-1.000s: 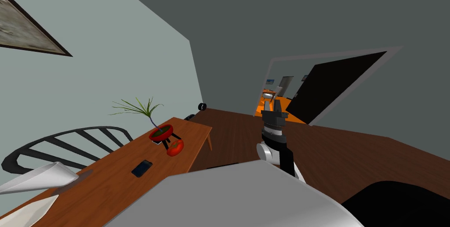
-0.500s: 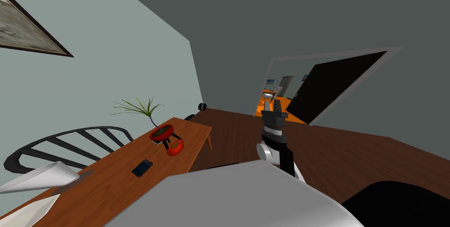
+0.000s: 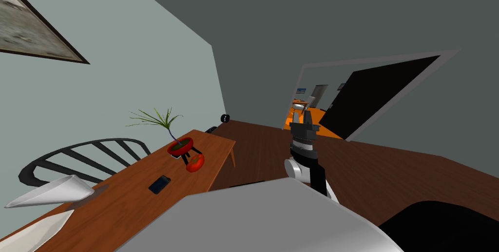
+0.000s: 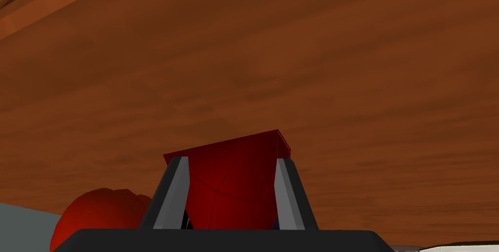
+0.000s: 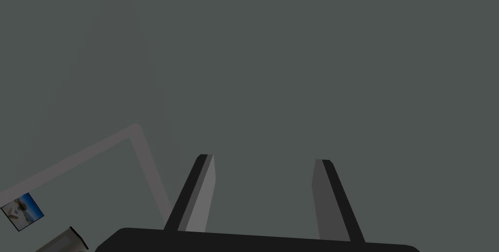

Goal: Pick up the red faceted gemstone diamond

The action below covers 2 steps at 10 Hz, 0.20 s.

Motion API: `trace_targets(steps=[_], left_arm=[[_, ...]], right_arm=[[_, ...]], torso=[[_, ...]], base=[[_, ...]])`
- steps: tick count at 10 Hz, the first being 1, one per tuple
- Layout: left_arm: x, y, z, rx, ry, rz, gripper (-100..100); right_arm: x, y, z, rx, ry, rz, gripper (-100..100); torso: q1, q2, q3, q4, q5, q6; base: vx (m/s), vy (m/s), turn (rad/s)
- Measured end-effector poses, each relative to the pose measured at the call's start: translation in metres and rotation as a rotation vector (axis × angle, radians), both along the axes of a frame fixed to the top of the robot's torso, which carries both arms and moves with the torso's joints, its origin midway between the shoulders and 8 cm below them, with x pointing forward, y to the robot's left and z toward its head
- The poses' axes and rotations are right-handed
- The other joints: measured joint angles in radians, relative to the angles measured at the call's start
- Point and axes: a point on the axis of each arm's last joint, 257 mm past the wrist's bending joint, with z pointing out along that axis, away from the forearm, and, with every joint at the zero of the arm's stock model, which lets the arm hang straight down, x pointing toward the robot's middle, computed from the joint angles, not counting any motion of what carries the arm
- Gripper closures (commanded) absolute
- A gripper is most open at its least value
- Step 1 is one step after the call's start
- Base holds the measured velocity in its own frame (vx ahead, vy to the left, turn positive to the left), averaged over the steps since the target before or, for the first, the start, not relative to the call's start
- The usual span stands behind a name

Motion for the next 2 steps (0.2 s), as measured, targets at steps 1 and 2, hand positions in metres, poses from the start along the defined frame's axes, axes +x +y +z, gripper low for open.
trace_targets(steps=[1,2], left_arm=[[-0.0003,0.0000,0.0036,0.000,0.001,-0.004,100],[-0.0005,0.0001,0.0040,0.000,0.002,-0.004,0]], right_arm=[[0.0000,0.0000,0.0000,0.000,0.000,0.000,0],[0.0000,0.0000,0.0000,0.000,0.000,0.000,0]], torso=[[0.000,0.000,0.000,0.000,0.000,0.000],[0.001,0.000,0.000,0.000,0.000,0.000]], base=[[0.001,-0.006,0.011],[0.000,0.000,0.000]])
